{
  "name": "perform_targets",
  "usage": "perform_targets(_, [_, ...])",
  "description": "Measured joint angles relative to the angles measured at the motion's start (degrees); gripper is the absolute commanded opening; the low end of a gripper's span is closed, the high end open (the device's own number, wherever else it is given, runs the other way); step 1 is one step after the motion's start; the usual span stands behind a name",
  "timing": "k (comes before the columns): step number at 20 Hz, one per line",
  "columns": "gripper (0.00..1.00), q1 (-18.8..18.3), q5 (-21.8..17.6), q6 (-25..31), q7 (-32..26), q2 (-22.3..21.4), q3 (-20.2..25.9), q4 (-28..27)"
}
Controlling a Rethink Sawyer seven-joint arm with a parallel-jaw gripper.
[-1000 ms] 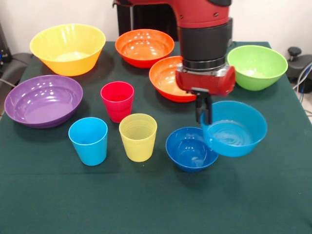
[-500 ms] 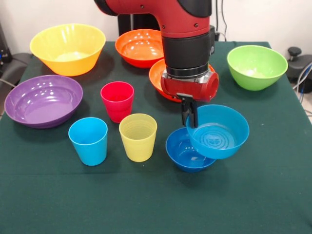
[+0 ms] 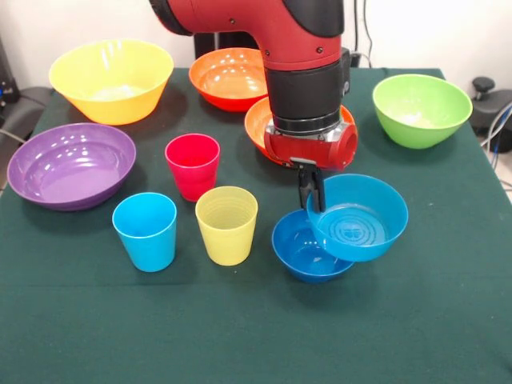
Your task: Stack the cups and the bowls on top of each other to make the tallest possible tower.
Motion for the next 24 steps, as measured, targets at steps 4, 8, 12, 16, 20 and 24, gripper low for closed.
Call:
perform_targets(4, [0.0, -0.1, -1.1, 0.0, 0.0, 0.0, 0.4, 0.0])
perform_targets(8, [0.0, -0.1, -1.9, 0.0, 0.0, 0.0, 0.4, -0.1])
perform_targets(12, [0.0, -0.1, -3.0, 0.0, 0.0, 0.1, 0.4, -0.4])
perform_targets(16, [0.0, -0.3, -3.7, 0.0, 0.0, 0.1, 0.6, -0.7])
perform_targets(20, [0.0, -0.8, -3.8, 0.0, 0.0, 0.2, 1.1, -0.7])
perform_targets(24, [0.0, -1.8, -3.8, 0.0, 0.0, 0.3, 1.6, -0.8])
